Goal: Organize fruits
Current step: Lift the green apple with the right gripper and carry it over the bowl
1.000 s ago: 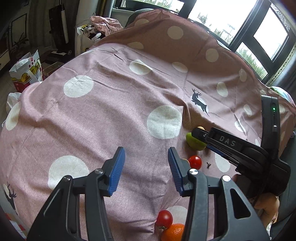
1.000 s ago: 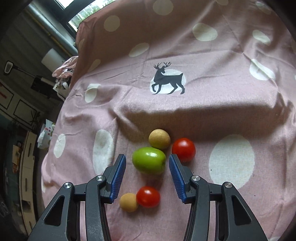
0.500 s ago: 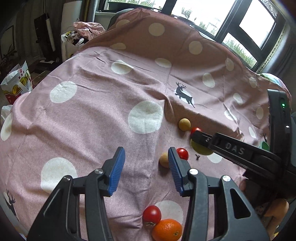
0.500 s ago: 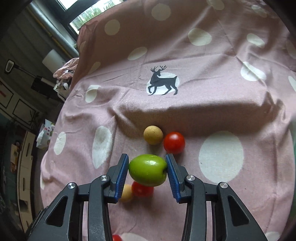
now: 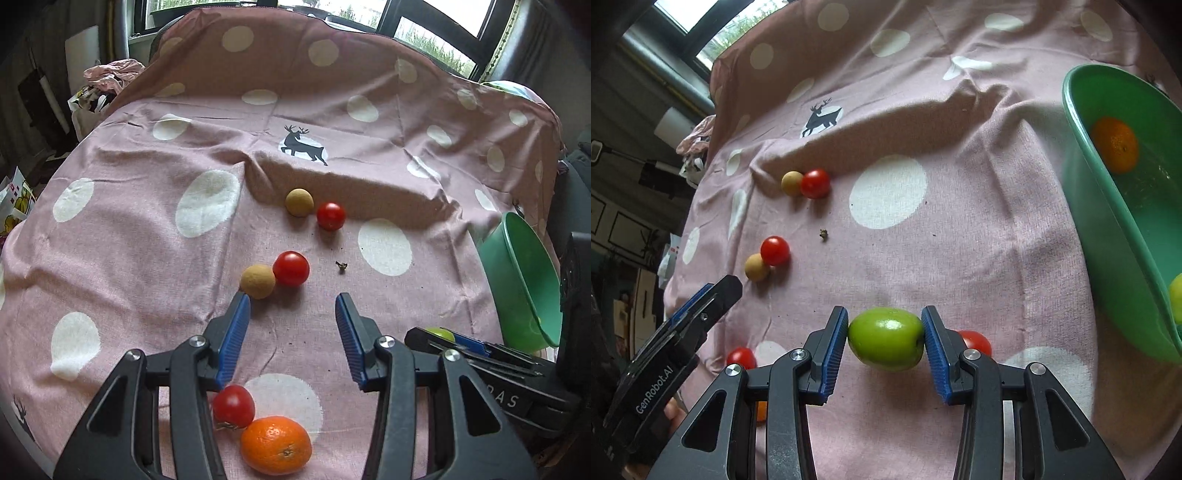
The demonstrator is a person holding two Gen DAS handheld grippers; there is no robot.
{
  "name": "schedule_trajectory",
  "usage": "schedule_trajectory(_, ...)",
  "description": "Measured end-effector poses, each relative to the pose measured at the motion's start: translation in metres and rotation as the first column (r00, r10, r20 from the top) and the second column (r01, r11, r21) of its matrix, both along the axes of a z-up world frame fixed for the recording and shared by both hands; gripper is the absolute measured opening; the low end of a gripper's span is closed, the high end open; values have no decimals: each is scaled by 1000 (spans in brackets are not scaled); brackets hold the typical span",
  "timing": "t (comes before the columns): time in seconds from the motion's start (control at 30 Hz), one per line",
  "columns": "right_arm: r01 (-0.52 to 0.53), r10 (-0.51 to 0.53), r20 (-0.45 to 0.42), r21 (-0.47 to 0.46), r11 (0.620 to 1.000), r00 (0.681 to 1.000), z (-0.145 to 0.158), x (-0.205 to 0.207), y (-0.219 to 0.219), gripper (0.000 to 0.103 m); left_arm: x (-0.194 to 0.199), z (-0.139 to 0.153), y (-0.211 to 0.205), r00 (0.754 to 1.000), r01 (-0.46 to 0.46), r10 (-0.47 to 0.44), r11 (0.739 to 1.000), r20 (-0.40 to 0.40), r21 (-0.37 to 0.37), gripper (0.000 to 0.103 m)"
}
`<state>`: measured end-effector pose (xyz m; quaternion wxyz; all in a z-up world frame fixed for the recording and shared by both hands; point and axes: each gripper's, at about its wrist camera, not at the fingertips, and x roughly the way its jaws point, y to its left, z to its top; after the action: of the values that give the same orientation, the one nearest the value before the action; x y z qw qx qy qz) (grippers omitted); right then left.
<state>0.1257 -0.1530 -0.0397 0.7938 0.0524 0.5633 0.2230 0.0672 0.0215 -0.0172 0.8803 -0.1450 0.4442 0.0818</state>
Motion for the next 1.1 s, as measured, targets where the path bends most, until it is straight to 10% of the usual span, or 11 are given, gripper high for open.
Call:
schedule_trajectory(0.4,-15,17,-46,28,999,999,-7,5,4,43,-1,-6,-5,999,30,-30,1000,-33,0,47)
schedule_trajectory(1.1,17,-8,-78,114,993,997,-9,21,-5,40,16,-34,-52,957,244,-272,942,-99,-232,47)
